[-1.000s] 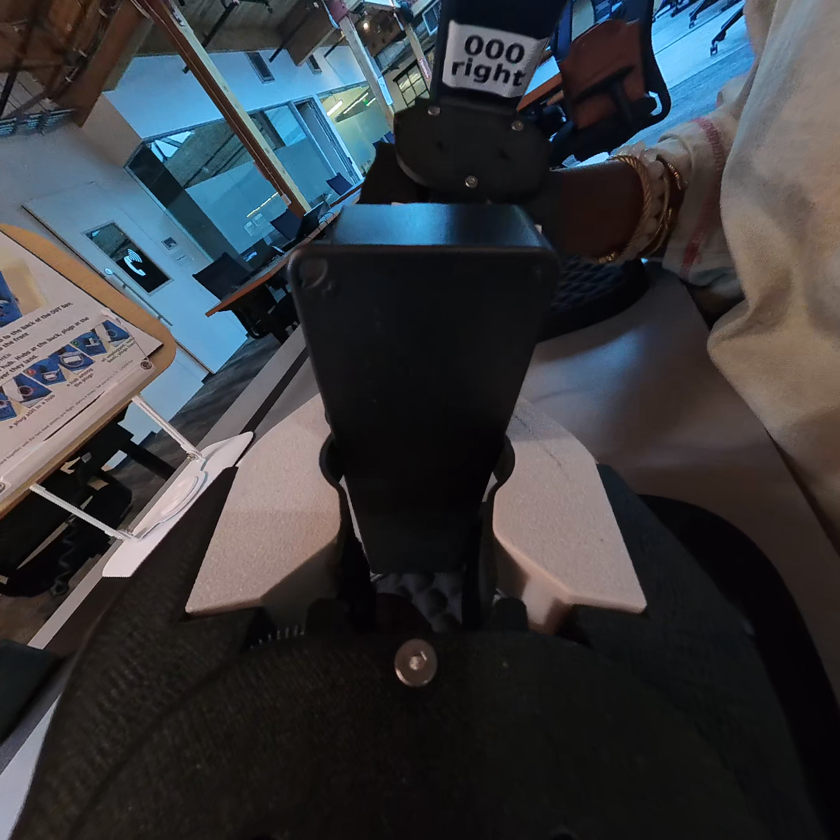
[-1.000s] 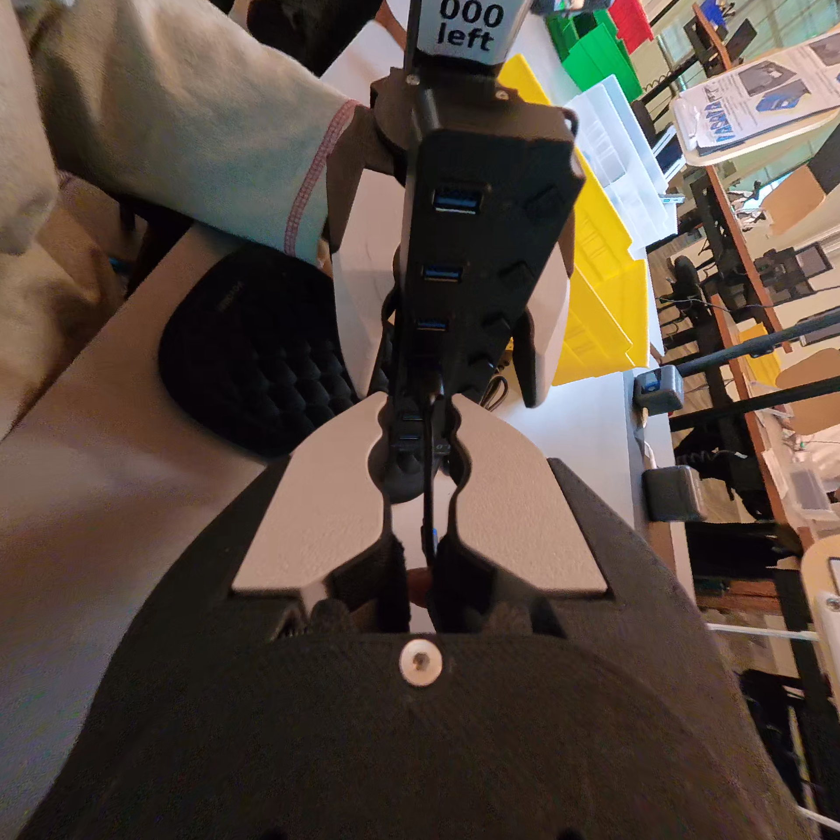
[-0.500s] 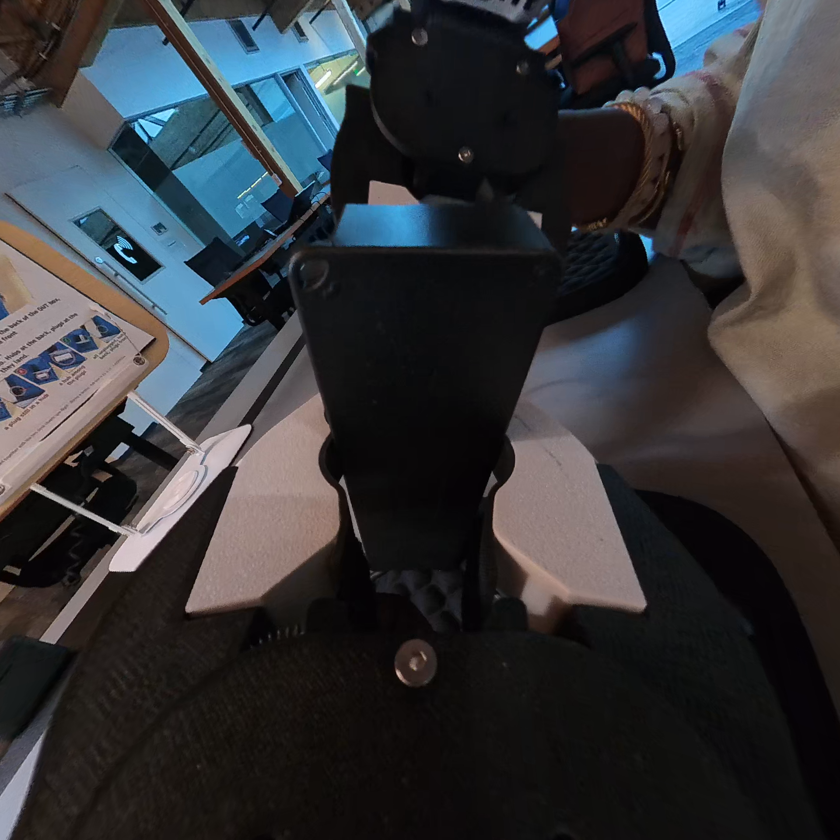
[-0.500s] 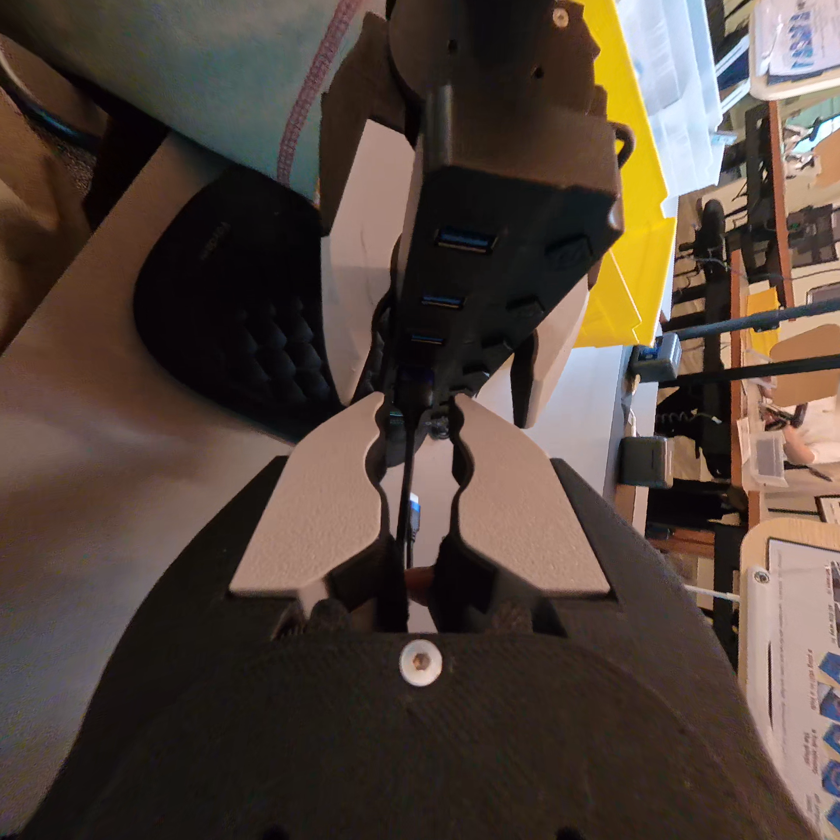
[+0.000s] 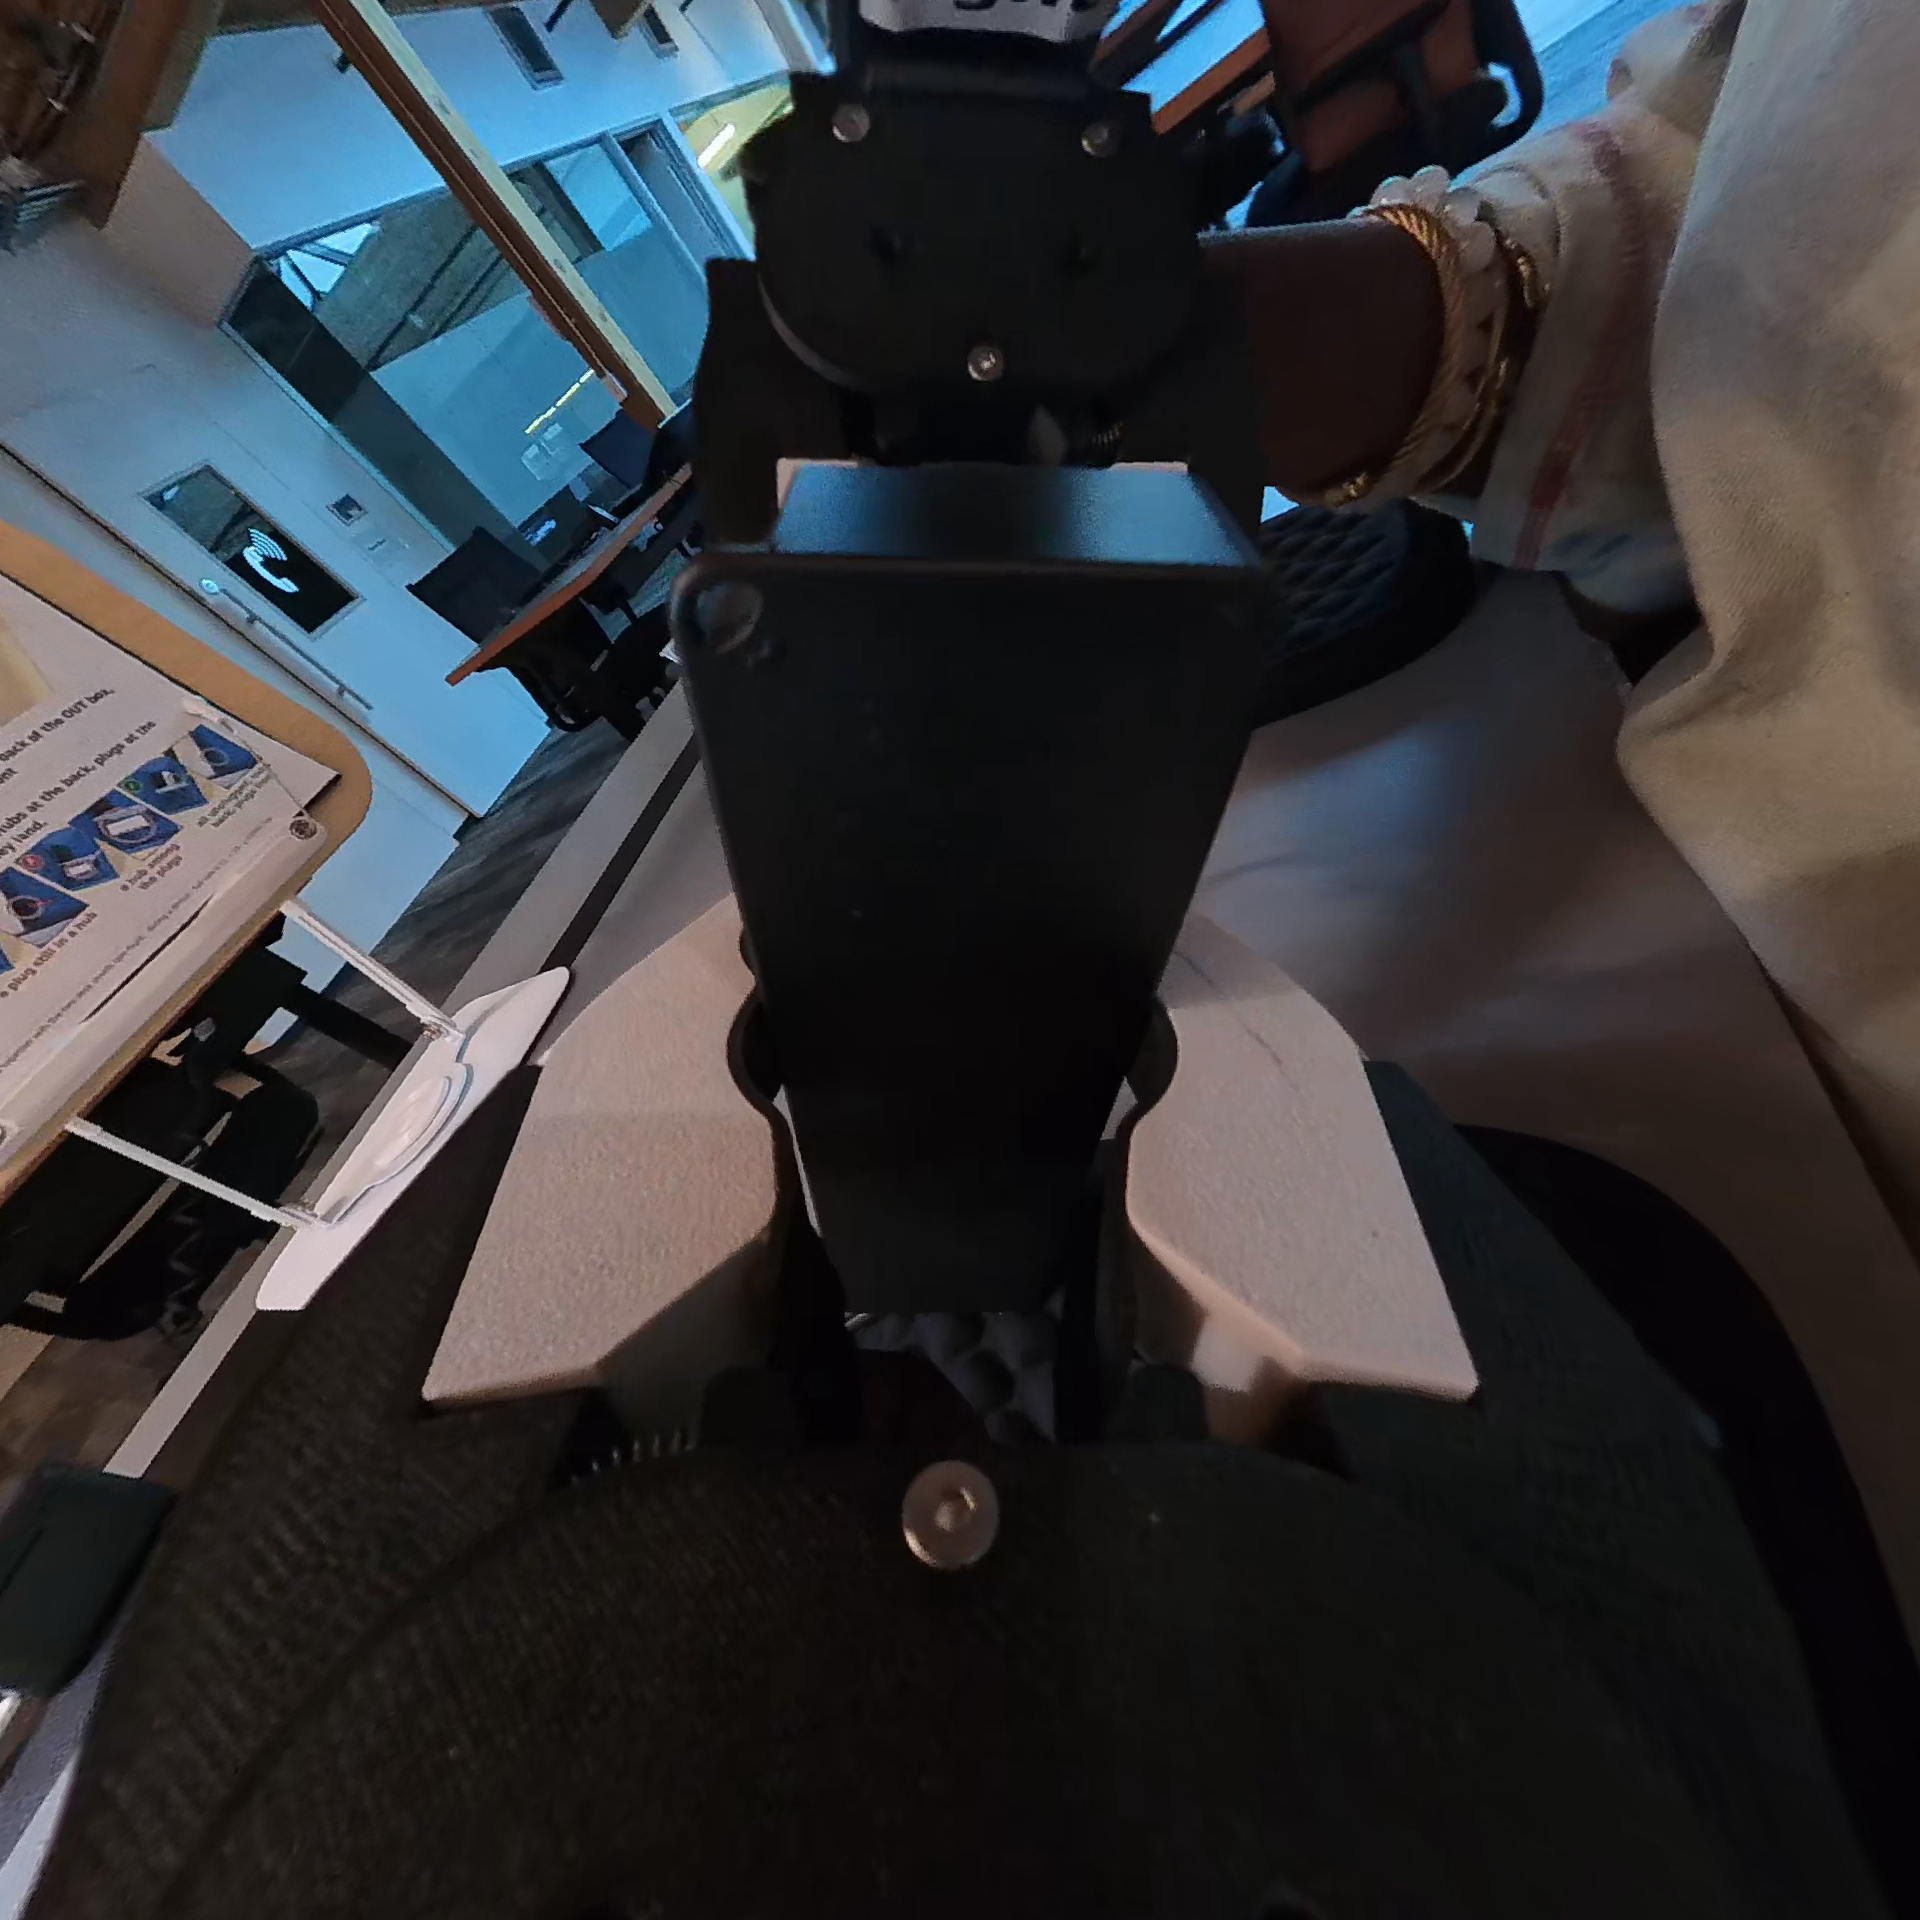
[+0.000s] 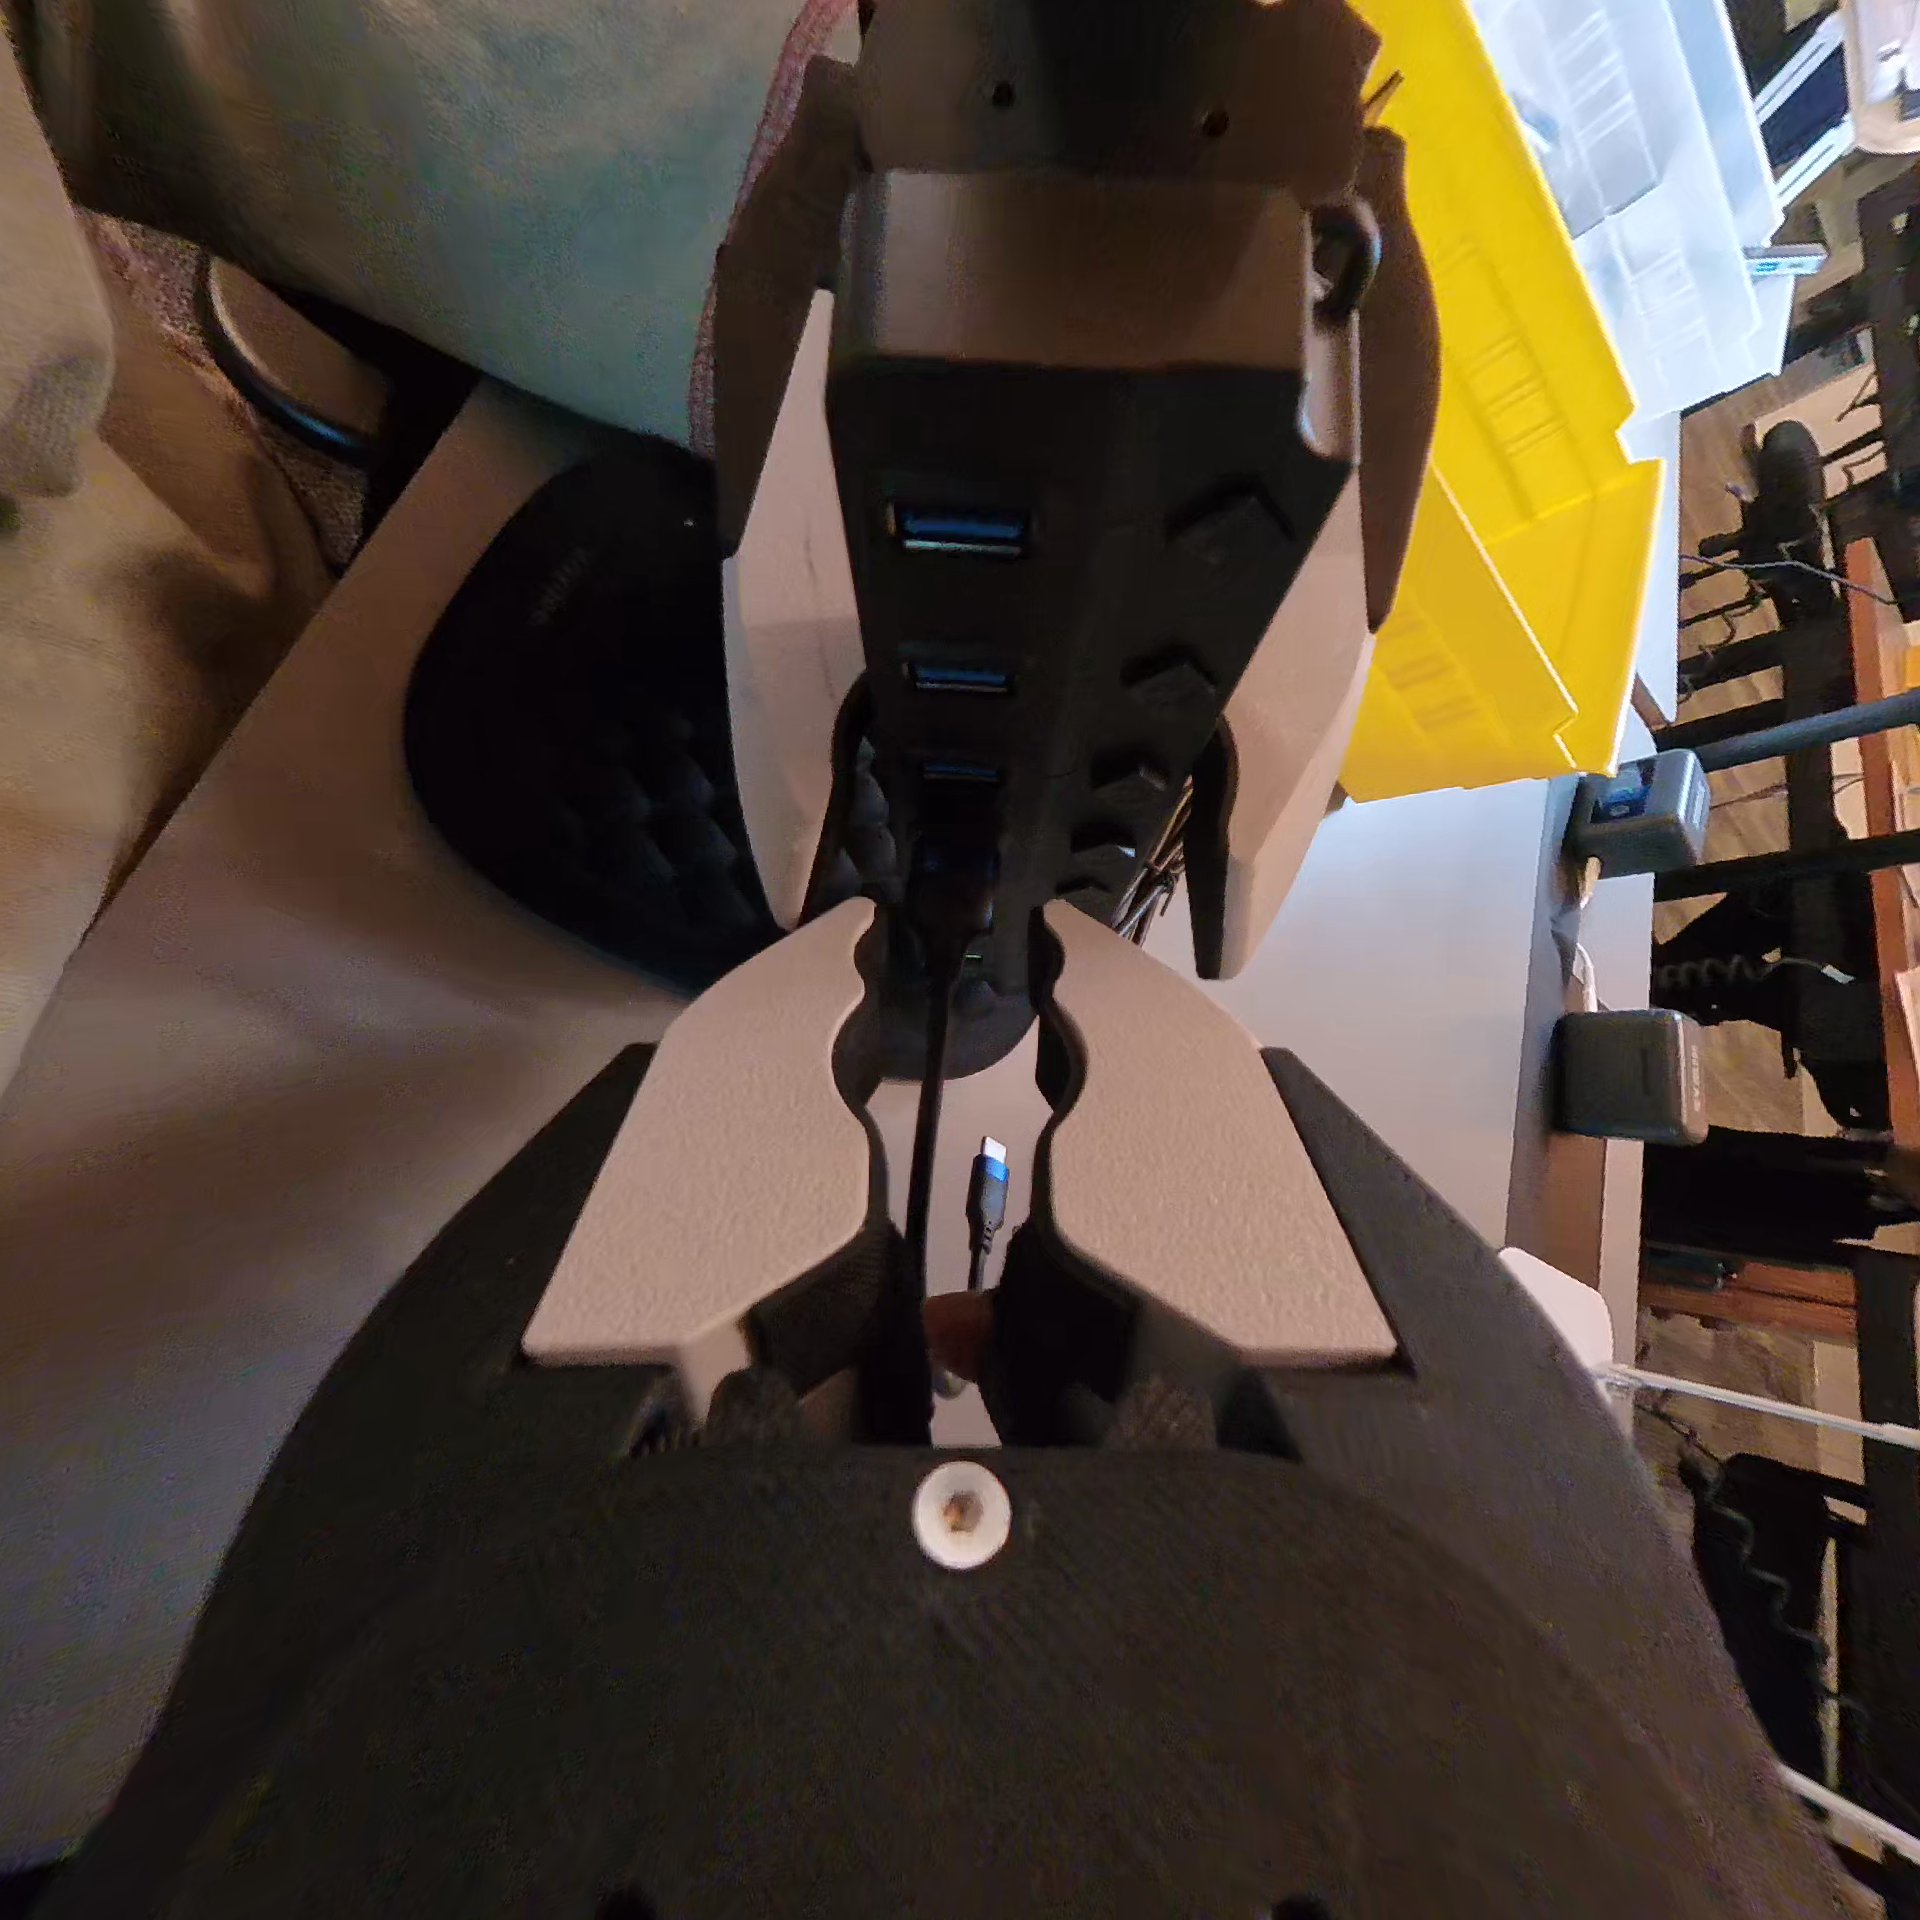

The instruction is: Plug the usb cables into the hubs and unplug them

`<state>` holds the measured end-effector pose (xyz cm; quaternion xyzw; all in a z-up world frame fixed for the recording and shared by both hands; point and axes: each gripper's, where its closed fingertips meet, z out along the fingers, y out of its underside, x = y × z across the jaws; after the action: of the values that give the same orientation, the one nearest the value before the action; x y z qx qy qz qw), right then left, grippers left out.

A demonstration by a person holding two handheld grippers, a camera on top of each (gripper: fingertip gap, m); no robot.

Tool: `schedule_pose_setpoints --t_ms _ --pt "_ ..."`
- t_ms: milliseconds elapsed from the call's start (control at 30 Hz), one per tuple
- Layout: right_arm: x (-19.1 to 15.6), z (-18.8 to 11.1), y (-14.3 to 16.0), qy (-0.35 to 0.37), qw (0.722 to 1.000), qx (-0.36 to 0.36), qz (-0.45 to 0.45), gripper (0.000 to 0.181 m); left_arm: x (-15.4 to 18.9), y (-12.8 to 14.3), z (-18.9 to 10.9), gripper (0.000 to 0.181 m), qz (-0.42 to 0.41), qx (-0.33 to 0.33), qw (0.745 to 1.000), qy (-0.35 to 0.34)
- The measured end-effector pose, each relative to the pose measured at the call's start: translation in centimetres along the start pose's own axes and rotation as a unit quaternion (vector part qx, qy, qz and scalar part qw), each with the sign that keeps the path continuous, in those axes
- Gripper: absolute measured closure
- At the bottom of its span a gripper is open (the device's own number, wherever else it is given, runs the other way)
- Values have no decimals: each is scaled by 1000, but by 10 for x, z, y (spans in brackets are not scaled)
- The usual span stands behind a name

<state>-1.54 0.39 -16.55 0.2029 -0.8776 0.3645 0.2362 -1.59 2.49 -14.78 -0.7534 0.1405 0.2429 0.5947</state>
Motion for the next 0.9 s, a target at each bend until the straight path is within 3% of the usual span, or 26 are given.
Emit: schedule_pose_setpoints --t_ms 300,400,700,900 --pt "-1 -1 -1 -7 1000 16 -21 166 4 10 4 110 12 -42 999 6" --pt "-1 -4 2 -10 1000 22 -10 166 0 9 -2 121 27 -42 999 -6" --pt "-2 -5 -2 10 1000 2 -5 157 0 10 -3 122 27 -43 999 -6" --pt "-2 -2 -2 23 999 0 -24 166 2 10 1 123 39 -45 998 -4"
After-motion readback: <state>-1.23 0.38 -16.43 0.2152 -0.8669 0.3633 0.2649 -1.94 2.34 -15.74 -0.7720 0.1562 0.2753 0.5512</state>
